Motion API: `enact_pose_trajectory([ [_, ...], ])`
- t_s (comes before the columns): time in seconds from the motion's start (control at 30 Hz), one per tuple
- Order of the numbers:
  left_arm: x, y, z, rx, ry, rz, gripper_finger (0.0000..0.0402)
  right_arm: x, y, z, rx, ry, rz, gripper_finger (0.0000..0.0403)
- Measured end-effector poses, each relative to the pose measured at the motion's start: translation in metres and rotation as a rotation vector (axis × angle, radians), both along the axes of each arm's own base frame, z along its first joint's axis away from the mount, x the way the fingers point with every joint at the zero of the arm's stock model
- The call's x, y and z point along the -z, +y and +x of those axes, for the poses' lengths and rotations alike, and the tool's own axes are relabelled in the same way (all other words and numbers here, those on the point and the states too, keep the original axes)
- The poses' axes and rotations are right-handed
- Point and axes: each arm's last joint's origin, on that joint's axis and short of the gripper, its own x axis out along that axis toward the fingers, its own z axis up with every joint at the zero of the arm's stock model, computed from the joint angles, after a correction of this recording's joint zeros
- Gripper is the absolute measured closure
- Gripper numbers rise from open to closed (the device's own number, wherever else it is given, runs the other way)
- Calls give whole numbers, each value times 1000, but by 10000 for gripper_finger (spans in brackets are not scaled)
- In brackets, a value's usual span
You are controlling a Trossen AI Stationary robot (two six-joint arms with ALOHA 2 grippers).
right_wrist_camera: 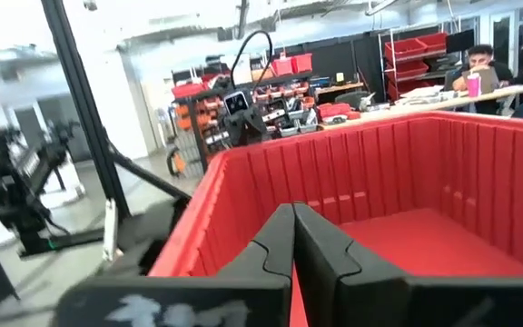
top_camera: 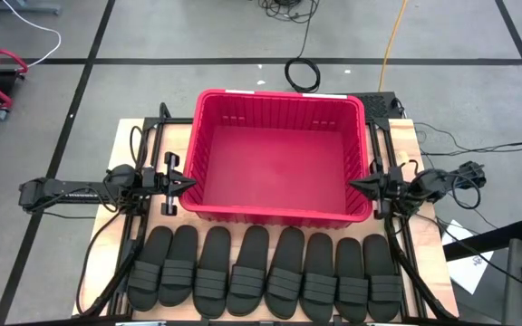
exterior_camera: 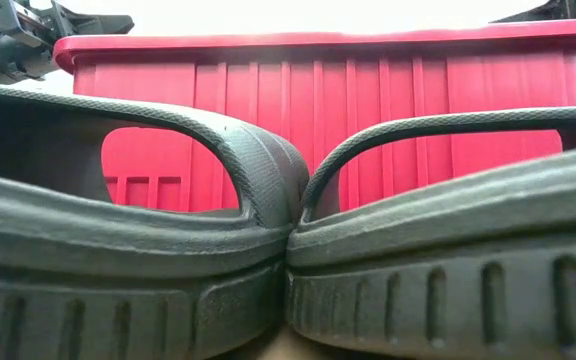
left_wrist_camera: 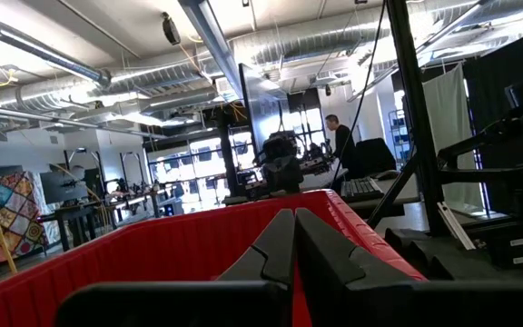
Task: Pick and place slides into bin
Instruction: Put the black slide into the red bin
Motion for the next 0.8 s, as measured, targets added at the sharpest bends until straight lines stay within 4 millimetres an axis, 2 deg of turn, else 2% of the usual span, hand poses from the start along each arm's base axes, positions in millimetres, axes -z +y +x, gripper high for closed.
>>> enact_pose_trajectory([
  [0.17, 0, 0, 0, -1, 0, 2, 380, -6, 0, -1, -4, -65, 54, 403],
  [0.8, 0, 0, 0, 0, 0, -1, 380, -9, 0, -1, -6, -95, 64, 403],
])
